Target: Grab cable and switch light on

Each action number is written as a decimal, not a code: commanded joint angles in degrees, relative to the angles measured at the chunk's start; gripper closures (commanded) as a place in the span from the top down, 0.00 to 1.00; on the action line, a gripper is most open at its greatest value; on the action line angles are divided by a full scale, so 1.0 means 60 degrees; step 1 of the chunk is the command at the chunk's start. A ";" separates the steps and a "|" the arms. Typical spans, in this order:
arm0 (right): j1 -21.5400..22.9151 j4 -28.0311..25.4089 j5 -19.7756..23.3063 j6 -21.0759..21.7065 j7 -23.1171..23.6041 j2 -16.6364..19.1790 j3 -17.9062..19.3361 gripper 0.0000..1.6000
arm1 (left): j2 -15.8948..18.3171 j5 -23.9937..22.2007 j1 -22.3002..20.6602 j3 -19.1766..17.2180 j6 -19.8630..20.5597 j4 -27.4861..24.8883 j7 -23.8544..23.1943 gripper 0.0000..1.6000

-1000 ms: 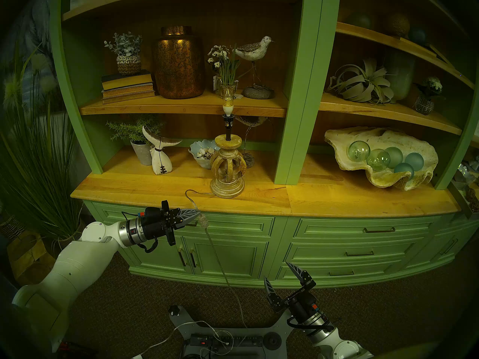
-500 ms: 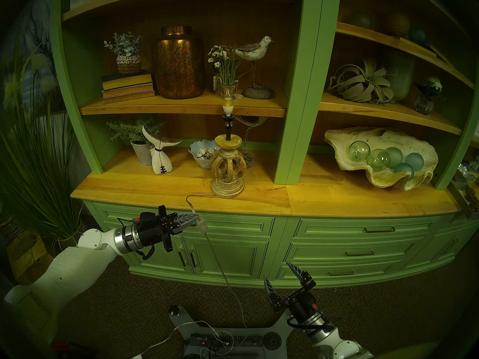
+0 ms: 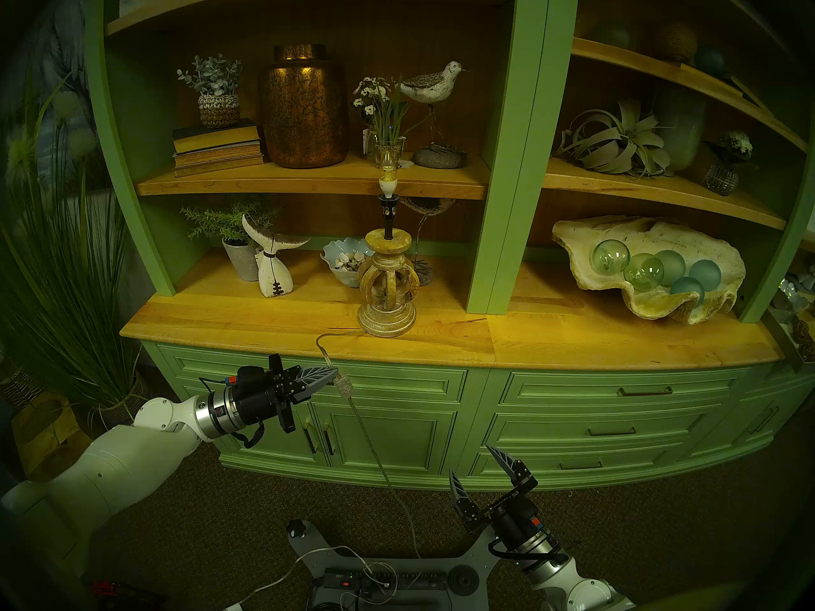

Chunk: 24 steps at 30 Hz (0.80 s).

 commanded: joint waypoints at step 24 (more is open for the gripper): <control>0.0845 -0.1093 -0.0094 0.0056 0.0232 -0.0051 -0.0044 1.00 | 0.0766 -0.0578 -0.0811 0.1209 -0.0887 -0.0400 -0.0212 0.00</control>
